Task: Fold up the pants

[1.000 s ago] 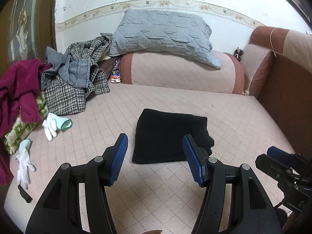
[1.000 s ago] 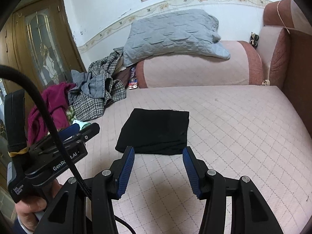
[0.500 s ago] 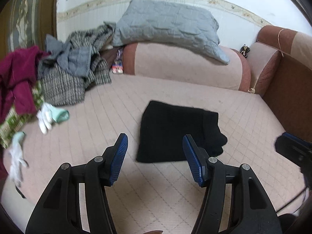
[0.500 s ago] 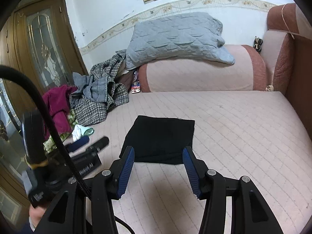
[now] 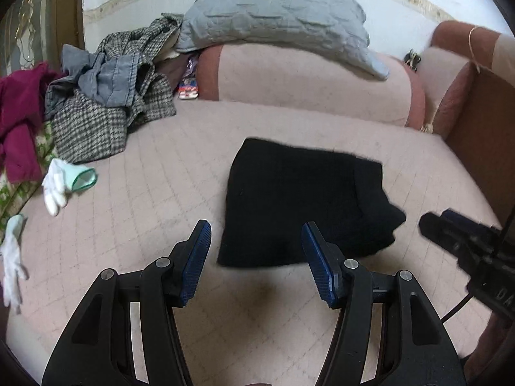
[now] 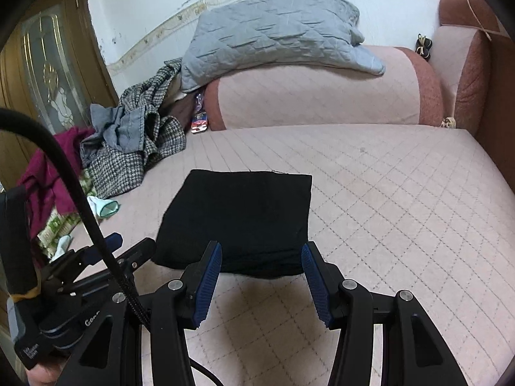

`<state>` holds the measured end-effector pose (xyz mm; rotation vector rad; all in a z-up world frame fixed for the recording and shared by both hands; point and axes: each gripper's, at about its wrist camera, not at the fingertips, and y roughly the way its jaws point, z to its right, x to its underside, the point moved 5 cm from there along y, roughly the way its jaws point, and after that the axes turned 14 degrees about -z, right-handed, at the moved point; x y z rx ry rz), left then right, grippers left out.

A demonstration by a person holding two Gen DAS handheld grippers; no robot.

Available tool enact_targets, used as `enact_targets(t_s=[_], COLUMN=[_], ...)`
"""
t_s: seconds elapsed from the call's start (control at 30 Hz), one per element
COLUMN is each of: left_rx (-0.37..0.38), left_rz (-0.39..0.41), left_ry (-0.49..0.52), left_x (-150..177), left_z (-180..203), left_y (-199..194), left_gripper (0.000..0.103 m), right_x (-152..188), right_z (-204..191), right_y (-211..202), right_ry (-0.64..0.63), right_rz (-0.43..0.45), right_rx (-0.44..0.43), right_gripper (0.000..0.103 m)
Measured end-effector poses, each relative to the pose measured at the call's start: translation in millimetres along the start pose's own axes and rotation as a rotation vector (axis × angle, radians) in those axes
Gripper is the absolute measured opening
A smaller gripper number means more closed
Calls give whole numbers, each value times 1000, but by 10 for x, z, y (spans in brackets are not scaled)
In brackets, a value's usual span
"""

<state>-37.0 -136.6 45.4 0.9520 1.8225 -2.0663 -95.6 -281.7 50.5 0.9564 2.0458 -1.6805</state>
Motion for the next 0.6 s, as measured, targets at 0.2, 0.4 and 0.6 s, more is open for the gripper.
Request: enact_targets(t_s=[0.2,0.4,0.6], left_rx=[-12,-14,-15], left_rz=[-16,-1,27], left_ry=[-19,-30,-1], left_x=[-63,-54,-35], left_z=[-31,-82,-31], left_y=[119,119,33], left_gripper=[59,59,59], right_x=[-49,-47,37], right_z=[28,24,48], right_y=[79,123,126], right_ry=[-11,-6,19], right_rz=[-3,-4,-14], right_rx=[2,-18,-35], right_gripper=[50,50,50])
